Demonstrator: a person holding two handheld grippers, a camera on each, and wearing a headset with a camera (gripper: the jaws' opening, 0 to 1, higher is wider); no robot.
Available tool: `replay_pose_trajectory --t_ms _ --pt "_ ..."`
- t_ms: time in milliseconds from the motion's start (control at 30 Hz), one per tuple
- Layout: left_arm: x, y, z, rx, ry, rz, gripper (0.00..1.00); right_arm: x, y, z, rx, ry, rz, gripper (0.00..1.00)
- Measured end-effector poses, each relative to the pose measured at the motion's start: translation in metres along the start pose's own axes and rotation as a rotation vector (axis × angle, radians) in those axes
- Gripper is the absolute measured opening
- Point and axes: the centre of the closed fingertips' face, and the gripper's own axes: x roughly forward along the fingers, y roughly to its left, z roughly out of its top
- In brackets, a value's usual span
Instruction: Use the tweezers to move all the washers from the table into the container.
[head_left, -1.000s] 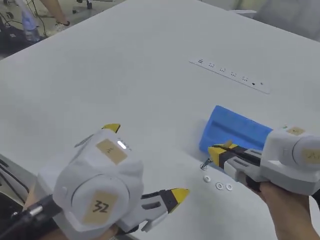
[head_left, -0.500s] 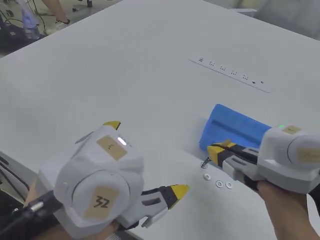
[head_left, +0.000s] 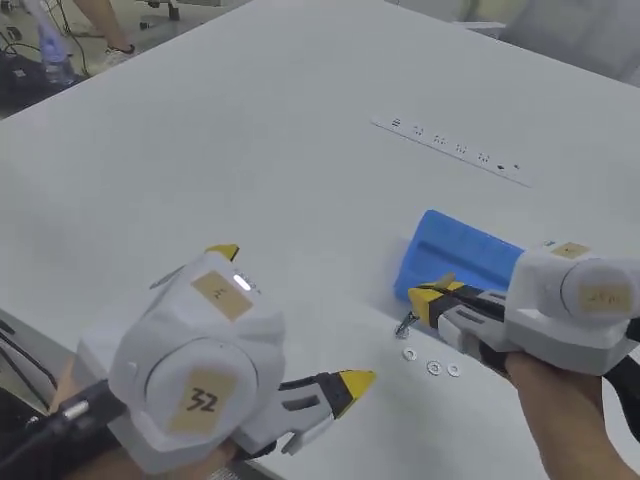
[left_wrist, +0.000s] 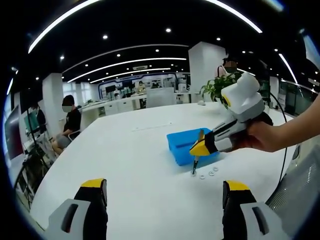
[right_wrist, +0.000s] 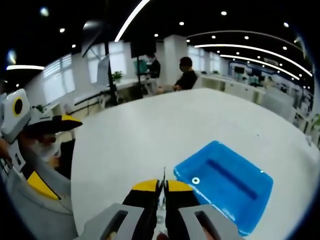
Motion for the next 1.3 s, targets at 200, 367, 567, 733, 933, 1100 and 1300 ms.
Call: replay_pose_trajectory --t_ms 200,367,567,733,933,1100,1300 --pt "-0.001 0.0 0.001 0.001 -0.005 0.0 0.98 -0.012 0.005 0.011 -0.006 -0.009 0.015 0.0" --pt "-0.001 0.0 0.001 0.0 -0.007 0.002 0.98 -0.022 0.003 0.024 -0.016 -0.036 0.012 0.0" --pt "-0.002 0.0 0.001 0.001 -0.007 0.002 0.98 -0.03 -0.012 0.048 0.011 -0.099 -0.019 0.0" --pt "-0.001 0.0 0.001 0.002 -0.007 0.002 0.98 -0.028 -0.034 0.058 0.015 -0.135 -0.074 0.0" --pt "-0.001 0.0 0.001 0.002 -0.007 0.0 0.98 -0.015 -0.053 0.054 0.043 -0.131 -0.106 0.0" --pt "-0.001 0.001 0.001 0.0 -0.006 0.005 0.98 0.0 -0.061 0.038 0.03 -0.083 -0.116 0.0" --pt "0.0 0.001 0.0 0.001 -0.002 0.006 0.98 0.011 -0.066 0.025 0.033 -0.046 -0.12 0.0"
